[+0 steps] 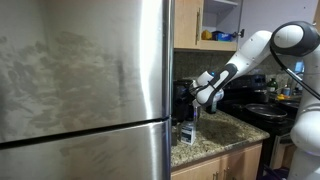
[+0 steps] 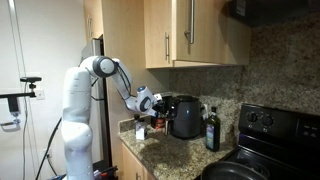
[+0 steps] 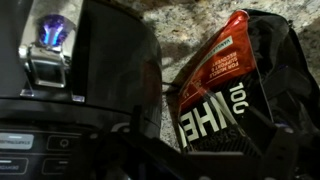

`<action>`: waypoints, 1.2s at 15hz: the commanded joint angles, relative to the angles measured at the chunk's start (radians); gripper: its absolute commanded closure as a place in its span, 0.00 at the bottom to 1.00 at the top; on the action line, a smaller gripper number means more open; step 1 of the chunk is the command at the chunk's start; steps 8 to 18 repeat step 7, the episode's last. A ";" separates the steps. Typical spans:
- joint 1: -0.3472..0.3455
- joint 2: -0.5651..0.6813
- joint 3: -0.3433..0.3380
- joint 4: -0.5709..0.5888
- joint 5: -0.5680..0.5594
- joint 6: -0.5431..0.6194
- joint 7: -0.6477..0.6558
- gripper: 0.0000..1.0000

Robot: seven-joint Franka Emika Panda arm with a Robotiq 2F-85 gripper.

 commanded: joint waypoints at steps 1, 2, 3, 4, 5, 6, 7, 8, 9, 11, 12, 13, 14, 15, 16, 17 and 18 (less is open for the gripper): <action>-0.024 0.022 0.004 0.019 -0.005 0.020 -0.008 0.00; -0.033 -0.001 0.026 -0.001 0.002 -0.028 0.004 0.00; -0.063 -0.019 0.081 -0.024 0.012 -0.090 0.016 0.00; 0.010 0.007 -0.007 0.006 0.027 -0.025 -0.018 0.00; 0.003 0.007 0.009 0.002 0.030 -0.050 -0.014 0.00; 0.000 0.007 0.021 -0.001 0.032 -0.062 -0.011 0.00; 0.001 0.007 0.028 -0.003 0.033 -0.064 -0.008 0.00; 0.001 0.007 0.028 -0.003 0.033 -0.064 -0.008 0.00; 0.001 0.007 0.028 -0.003 0.033 -0.064 -0.008 0.00; 0.001 0.007 0.028 -0.003 0.033 -0.064 -0.008 0.00; 0.001 0.007 0.028 -0.003 0.033 -0.064 -0.008 0.00; 0.001 0.007 0.028 -0.003 0.033 -0.064 -0.008 0.00; 0.001 0.007 0.028 -0.003 0.033 -0.064 -0.008 0.00; 0.001 0.007 0.028 -0.003 0.033 -0.064 -0.008 0.00; 0.001 0.007 0.028 -0.003 0.033 -0.064 -0.008 0.00; 0.001 0.007 0.028 -0.003 0.033 -0.064 -0.008 0.00; 0.001 0.007 0.028 -0.003 0.033 -0.064 -0.008 0.00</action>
